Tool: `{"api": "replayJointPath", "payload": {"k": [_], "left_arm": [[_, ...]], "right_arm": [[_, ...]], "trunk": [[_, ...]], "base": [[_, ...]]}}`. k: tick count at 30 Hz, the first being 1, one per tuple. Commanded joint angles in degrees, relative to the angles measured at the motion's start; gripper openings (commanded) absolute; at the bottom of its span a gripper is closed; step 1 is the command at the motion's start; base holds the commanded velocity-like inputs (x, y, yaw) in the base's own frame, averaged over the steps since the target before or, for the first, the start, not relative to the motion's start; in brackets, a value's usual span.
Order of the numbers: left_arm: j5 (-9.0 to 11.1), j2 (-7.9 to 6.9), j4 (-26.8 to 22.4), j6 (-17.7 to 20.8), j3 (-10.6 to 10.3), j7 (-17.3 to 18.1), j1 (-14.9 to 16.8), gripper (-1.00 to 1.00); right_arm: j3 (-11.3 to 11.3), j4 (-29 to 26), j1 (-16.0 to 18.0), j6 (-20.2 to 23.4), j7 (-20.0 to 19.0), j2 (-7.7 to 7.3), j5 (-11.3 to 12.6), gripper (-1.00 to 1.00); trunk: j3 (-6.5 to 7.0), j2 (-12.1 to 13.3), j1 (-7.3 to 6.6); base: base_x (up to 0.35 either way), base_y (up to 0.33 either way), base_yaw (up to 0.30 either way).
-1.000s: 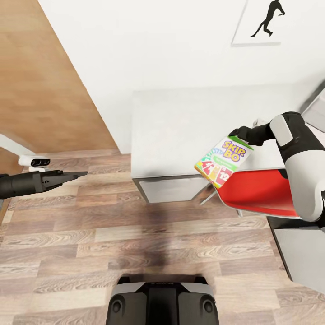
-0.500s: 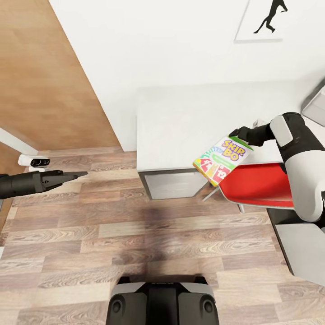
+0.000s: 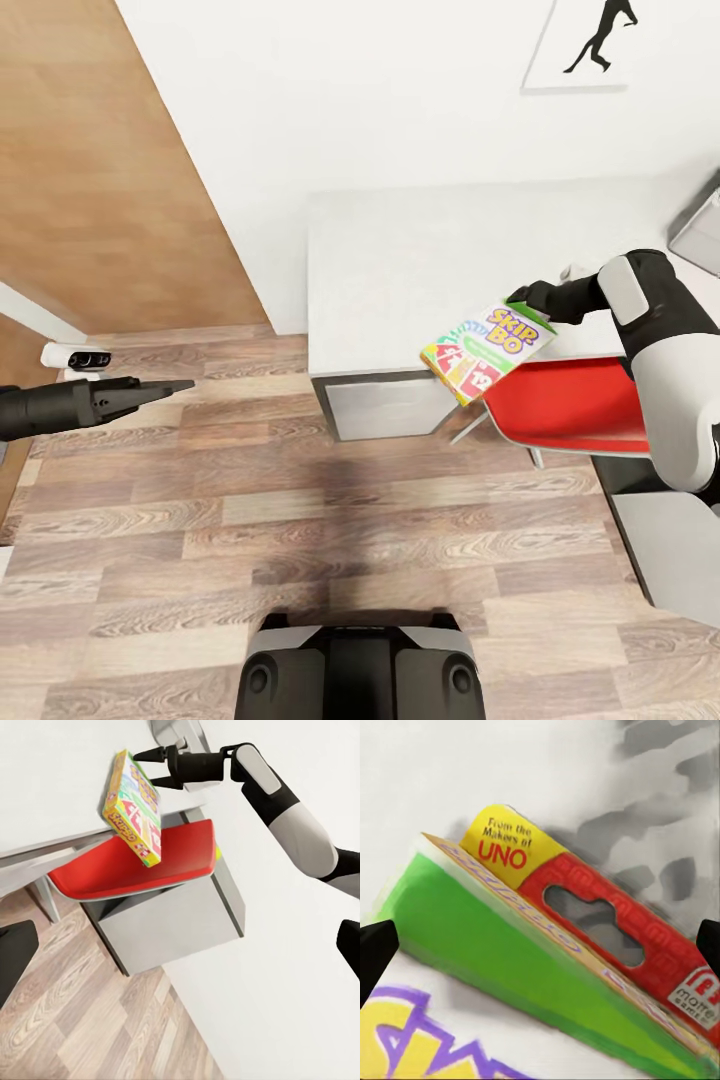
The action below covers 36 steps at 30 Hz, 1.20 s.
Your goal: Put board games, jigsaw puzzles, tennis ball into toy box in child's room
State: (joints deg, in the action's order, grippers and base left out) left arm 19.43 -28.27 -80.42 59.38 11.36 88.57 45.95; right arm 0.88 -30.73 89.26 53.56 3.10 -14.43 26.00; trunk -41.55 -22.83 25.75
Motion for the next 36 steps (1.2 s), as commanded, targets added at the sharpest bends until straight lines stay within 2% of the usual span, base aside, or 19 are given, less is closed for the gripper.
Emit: {"api": "replayJointPath", "payload": {"k": [1, 7, 15, 31, 36], "left_arm": [[0.0, -0.03, 0.0, 0.6, 0.0, 0.2, 0.0, 1.0], [0.0, -0.03, 0.0, 0.6, 0.0, 0.2, 0.0, 1.0], [0.0, -0.03, 0.0, 0.6, 0.0, 0.2, 0.0, 1.0], [0.0, -0.03, 0.0, 0.6, 0.0, 0.2, 0.0, 1.0], [0.0, -0.1, 0.0, 0.6, 0.1, 0.2, 0.0, 1.0]], "right_arm": [[0.1, 0.0, 0.0, 0.2, 0.3, 0.01, 0.4, 1.0], [0.2, -0.1, 0.1, 0.2, 0.4, 0.08, 0.3, 1.0], [2.5, -0.1, 0.1, 0.1, 0.4, 0.1, 0.3, 1.0], [3.2, -0.4, 0.3, 0.5, 0.4, 0.07, 0.4, 1.0], [4.7, -1.4, 0.3, 2.0, 0.3, -0.01, 0.8, 1.0]], "trunk": [[-0.01, -0.1, 0.03], [0.41, -0.1, 0.03], [1.03, -0.1, 0.03], [2.3, -0.1, 0.03], [2.7, -0.1, 0.03]], "base": [[-0.003, 0.009, -0.109], [-0.001, 0.003, -0.152], [0.0, 0.0, -0.177], [0.0, 0.0, -0.179], [0.0, 0.0, -0.179]]}}
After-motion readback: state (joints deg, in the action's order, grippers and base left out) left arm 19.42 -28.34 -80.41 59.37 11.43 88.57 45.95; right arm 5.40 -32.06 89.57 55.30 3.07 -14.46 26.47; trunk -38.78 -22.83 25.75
